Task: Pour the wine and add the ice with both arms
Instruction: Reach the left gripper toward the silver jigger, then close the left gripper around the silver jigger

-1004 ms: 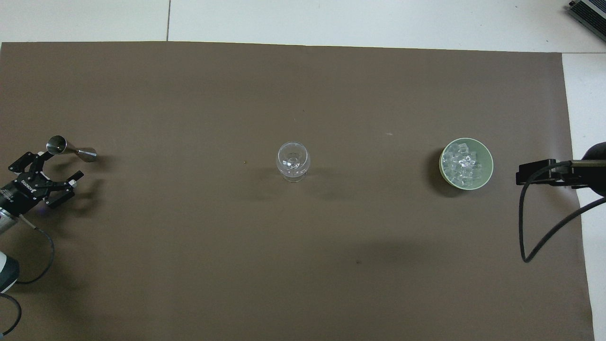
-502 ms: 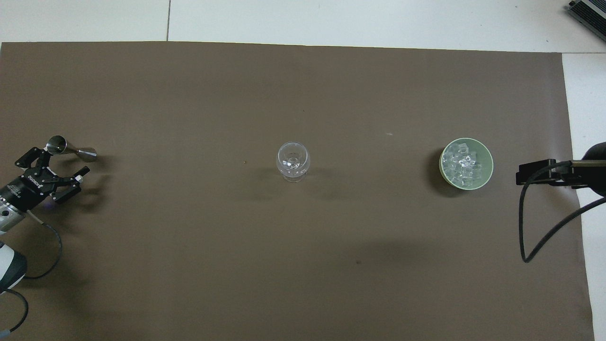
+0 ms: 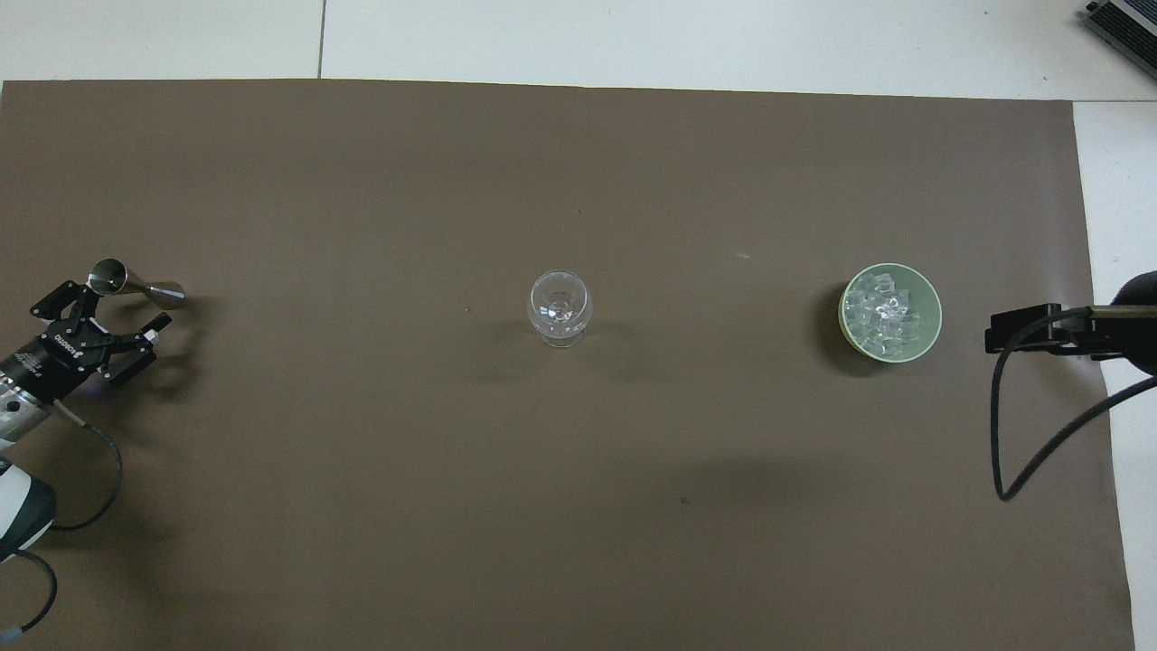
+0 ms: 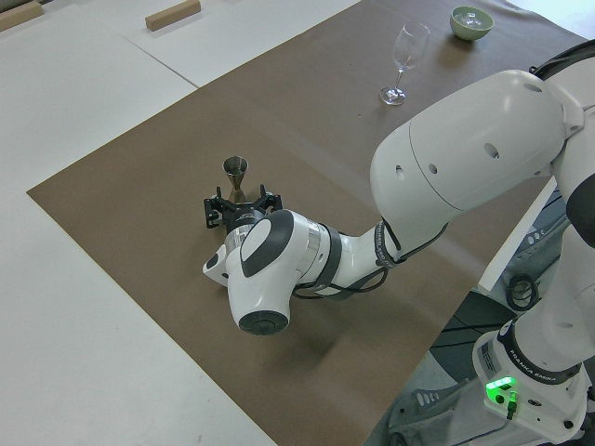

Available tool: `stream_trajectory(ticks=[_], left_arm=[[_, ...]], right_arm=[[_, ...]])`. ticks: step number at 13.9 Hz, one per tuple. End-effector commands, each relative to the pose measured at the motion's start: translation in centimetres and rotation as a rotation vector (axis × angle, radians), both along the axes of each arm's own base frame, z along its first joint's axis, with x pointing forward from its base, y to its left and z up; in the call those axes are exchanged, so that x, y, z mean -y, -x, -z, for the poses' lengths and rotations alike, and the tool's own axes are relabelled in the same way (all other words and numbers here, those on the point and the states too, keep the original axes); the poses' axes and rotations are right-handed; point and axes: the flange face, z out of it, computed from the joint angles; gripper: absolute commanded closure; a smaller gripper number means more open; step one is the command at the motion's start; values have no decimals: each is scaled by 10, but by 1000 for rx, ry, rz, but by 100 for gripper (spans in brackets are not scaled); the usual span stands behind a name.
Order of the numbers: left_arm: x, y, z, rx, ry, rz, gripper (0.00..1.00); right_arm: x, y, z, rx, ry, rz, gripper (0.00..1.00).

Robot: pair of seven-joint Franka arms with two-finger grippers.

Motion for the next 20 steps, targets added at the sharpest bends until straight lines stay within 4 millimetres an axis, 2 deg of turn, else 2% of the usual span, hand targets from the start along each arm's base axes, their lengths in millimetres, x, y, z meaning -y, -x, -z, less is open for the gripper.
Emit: stream_trajectory(ticks=[1, 20], left_arm=[[4, -2, 9, 1, 7, -31, 12], [3, -5, 7, 8, 20, -58, 39]], right_arm=[[1, 2, 1, 5, -5, -21, 0], [1, 2, 1, 5, -5, -21, 0]])
